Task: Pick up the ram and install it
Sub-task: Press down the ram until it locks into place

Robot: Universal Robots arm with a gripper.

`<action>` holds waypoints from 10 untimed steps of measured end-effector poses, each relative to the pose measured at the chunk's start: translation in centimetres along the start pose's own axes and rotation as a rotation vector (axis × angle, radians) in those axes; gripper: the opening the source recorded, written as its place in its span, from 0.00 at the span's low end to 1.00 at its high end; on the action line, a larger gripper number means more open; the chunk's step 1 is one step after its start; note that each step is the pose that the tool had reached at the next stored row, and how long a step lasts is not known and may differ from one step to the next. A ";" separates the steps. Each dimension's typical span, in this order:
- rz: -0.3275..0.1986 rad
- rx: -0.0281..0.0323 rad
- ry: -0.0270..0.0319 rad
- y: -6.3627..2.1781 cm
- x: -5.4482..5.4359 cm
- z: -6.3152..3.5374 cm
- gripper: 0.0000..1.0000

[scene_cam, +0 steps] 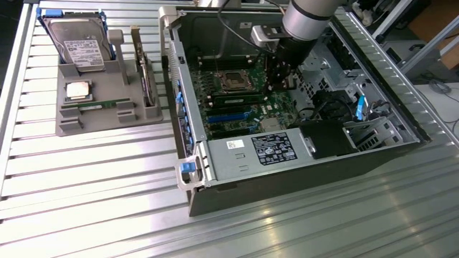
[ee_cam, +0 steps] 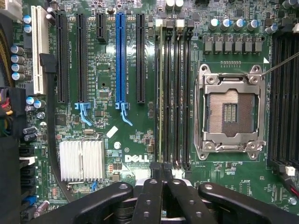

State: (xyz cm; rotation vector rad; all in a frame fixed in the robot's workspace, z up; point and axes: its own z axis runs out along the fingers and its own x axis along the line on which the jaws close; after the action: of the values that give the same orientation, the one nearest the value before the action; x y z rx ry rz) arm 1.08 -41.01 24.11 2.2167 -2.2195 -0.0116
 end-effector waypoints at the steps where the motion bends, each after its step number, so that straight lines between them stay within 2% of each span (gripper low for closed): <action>1: 0.000 0.0002 0.0000 0.15 0.0 0.00 0.10; 4: 0.000 0.0016 0.0003 1.06 0.0 0.00 0.10; 10: 0.000 0.0032 0.0002 3.80 0.0 0.02 0.10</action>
State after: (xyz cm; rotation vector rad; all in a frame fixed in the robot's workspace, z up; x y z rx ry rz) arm -2.72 -41.02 24.12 2.2183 -2.2208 -0.0078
